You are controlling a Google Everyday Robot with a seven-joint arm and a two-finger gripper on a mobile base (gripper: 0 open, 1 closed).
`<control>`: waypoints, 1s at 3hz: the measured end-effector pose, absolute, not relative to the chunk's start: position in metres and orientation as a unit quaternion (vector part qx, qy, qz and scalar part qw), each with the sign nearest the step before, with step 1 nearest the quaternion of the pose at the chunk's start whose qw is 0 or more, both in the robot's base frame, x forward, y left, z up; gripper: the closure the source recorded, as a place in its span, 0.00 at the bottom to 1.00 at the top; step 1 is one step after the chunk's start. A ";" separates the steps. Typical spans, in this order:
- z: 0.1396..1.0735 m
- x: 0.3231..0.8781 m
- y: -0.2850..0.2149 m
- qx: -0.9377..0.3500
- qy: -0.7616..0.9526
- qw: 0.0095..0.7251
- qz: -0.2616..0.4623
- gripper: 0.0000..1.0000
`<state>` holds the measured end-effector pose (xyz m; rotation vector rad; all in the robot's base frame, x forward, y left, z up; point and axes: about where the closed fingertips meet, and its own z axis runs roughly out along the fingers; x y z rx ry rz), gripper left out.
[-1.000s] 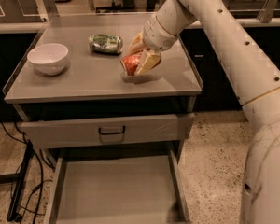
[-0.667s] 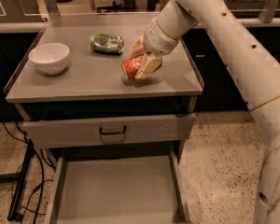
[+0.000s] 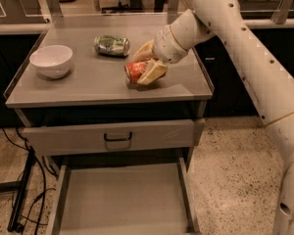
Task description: Pick coke can from middle drawer and place on counter
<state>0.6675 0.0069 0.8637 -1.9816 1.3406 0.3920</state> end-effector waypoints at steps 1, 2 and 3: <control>0.864 0.668 0.007 -0.765 0.518 0.352 0.152 0.73; 0.864 0.668 0.007 -0.765 0.518 0.352 0.152 0.49; 0.864 0.668 0.007 -0.765 0.518 0.352 0.152 0.26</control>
Offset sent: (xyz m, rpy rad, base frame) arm 0.0003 0.0003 0.0004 0.0026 -0.0012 -0.0007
